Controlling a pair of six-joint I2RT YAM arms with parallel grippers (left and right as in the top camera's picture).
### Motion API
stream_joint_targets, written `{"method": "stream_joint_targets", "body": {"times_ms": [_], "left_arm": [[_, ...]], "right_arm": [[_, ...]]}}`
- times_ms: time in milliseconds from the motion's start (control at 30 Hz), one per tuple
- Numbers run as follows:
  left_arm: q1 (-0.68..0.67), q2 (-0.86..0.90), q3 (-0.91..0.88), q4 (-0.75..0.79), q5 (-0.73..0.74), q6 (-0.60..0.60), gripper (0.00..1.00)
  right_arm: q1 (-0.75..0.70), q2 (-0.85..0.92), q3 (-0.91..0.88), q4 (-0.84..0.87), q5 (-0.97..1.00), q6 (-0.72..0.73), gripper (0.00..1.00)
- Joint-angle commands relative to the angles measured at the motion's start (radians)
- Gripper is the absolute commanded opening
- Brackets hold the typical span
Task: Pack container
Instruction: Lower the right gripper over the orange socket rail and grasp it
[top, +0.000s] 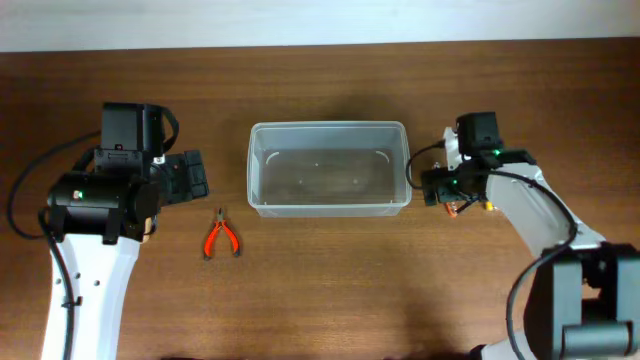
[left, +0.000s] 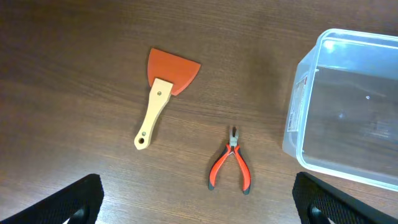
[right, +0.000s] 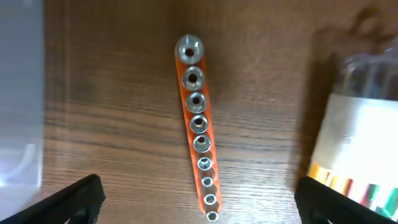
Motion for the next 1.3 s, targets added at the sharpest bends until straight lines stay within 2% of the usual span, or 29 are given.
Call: {"method": "stream_joint_targets", "body": {"times_ms": [0,533,800,967,1267], "left_arm": [[0.003,-0.005,0.000,-0.002,0.008,0.001,0.99],[0.003,-0.005,0.000,-0.002,0.008,0.001,0.99],[0.003,-0.005,0.000,-0.002,0.008,0.001,0.99],[0.003,-0.005,0.000,-0.004,0.008,0.001,0.99],[0.003,-0.005,0.000,-0.004,0.008,0.001,0.99]], "right_arm": [[0.006,0.026,0.021,0.003,-0.006,0.008,0.99],[0.005,0.141,0.021,0.048,-0.005,0.004,1.00],[0.003,0.141,0.021,0.062,0.045,0.004,0.99],[-0.004,0.141,0.021,0.063,0.043,0.010,0.92],[-0.101,0.141,0.021,0.059,-0.060,0.041,0.92]]}}
